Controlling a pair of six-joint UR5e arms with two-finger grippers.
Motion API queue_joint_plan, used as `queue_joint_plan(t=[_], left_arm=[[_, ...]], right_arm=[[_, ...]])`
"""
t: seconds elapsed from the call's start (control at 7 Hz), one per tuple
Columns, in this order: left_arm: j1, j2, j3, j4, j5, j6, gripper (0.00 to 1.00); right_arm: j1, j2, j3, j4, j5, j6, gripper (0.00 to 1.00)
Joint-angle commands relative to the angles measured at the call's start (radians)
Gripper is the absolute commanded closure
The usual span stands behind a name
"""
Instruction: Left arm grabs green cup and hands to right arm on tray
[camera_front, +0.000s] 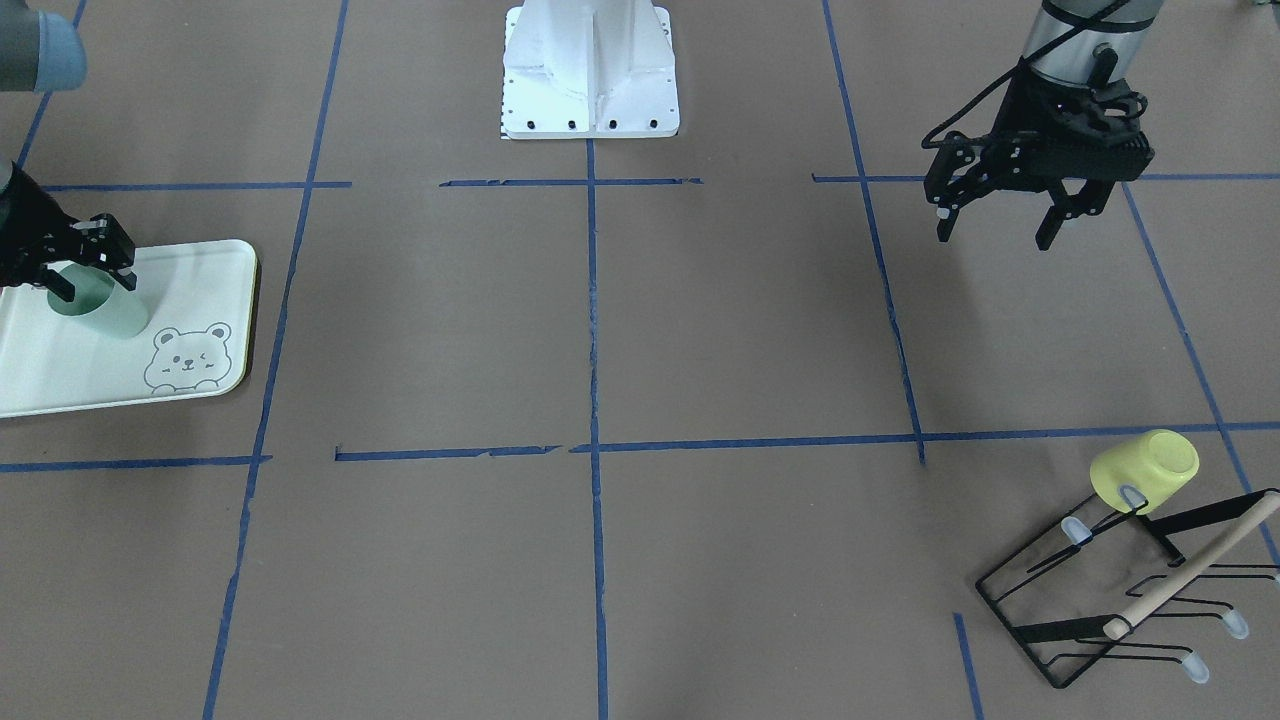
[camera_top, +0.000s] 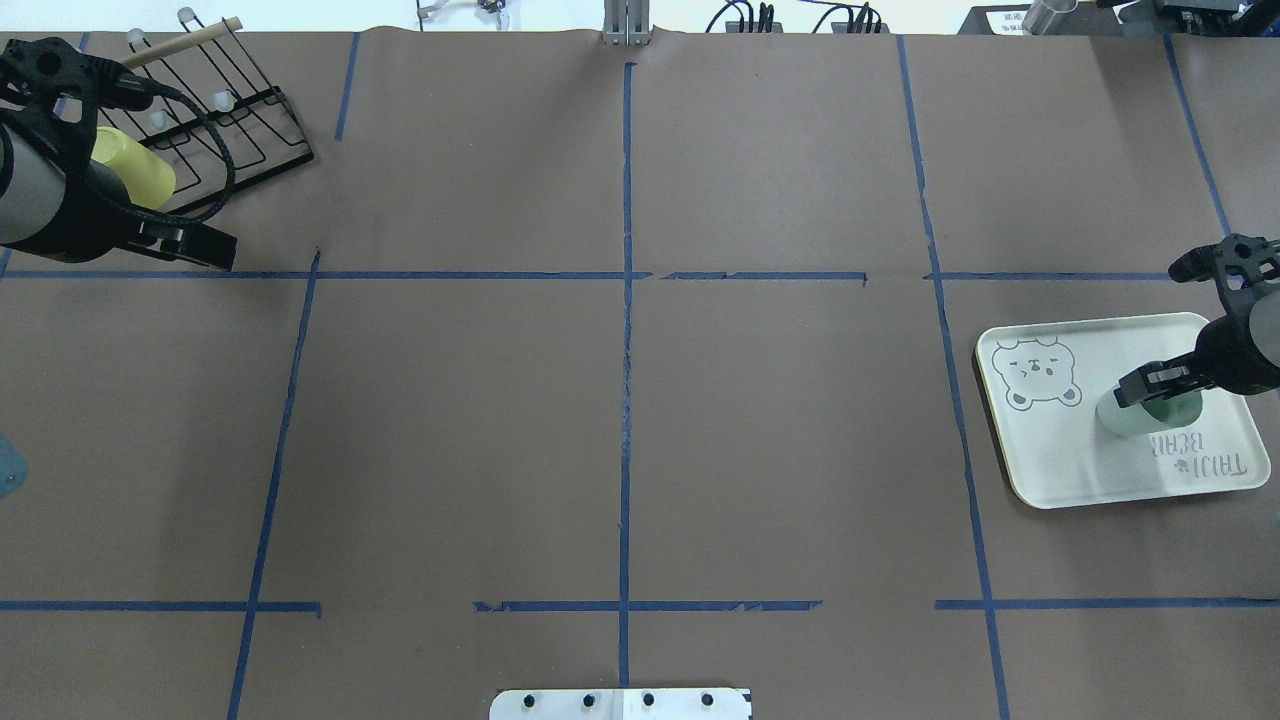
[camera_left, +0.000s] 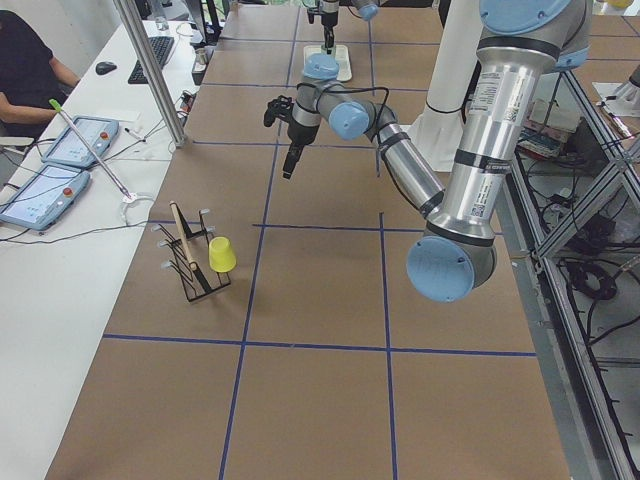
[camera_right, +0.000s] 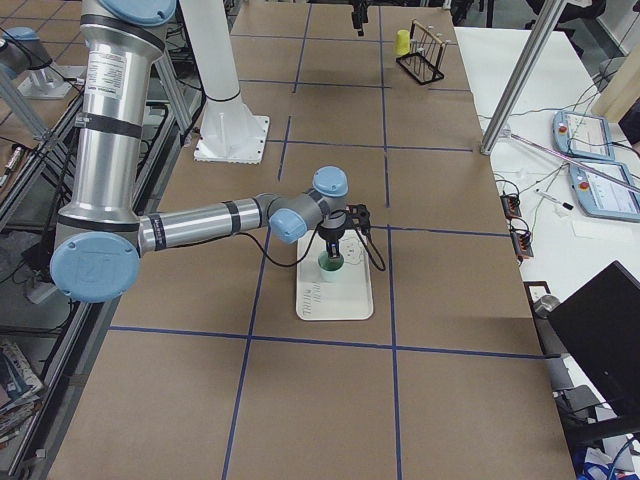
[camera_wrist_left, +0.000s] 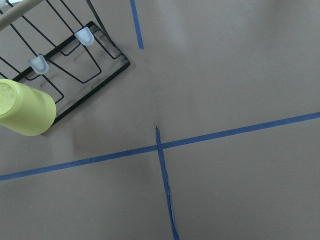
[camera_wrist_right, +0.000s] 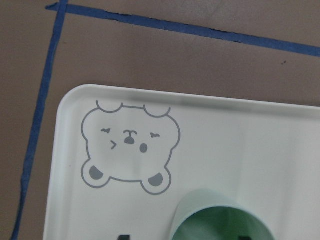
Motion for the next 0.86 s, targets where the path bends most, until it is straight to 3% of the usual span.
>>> queue_joint_plan(t=[0.0,0.14,0.43,0.71], left_arm=[[-0.004,0.022,0.000,-0.003,-0.002,0.015,0.00],[-0.039,0.040,0.001,-0.002,-0.003,0.091,0.00],[-0.150,0.112,0.009,-0.002,-0.106,0.270,0.00],[-0.325,0.175,0.044,0.006,-0.268,0.510,0.00]], right_arm=[[0.091,-0.010,0.084,-0.001,0.017,-0.002,0.00],[0.175,-0.010,0.089,-0.001,0.075,-0.026,0.00],[0.330,-0.009,0.085,-0.064,0.169,-0.150,0.00],[0.460,0.002,0.074,-0.327,0.171,-0.489,0.00]])
